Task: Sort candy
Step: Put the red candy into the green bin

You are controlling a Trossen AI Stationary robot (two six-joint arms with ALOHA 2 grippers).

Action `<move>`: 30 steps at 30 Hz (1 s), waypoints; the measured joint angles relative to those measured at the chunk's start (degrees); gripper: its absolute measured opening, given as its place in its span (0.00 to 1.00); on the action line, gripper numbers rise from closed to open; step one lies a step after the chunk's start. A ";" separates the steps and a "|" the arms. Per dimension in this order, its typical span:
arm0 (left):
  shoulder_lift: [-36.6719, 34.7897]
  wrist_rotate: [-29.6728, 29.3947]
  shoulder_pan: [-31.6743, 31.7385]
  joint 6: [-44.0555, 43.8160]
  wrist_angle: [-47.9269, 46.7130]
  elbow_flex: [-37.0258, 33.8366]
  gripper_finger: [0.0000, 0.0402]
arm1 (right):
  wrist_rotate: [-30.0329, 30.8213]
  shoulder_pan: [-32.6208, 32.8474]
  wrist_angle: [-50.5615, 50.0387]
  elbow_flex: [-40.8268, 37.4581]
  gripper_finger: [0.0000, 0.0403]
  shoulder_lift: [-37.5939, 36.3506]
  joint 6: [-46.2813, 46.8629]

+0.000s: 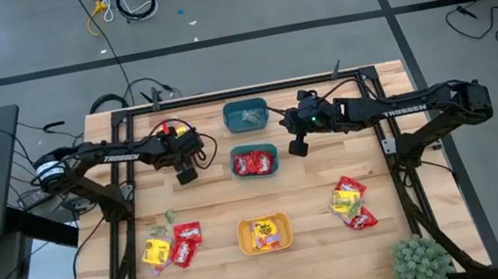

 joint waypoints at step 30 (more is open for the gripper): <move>1.42 16.91 -13.63 33.50 17.10 17.25 0.00 | -0.02 0.02 -0.14 0.00 0.00 0.00 -0.24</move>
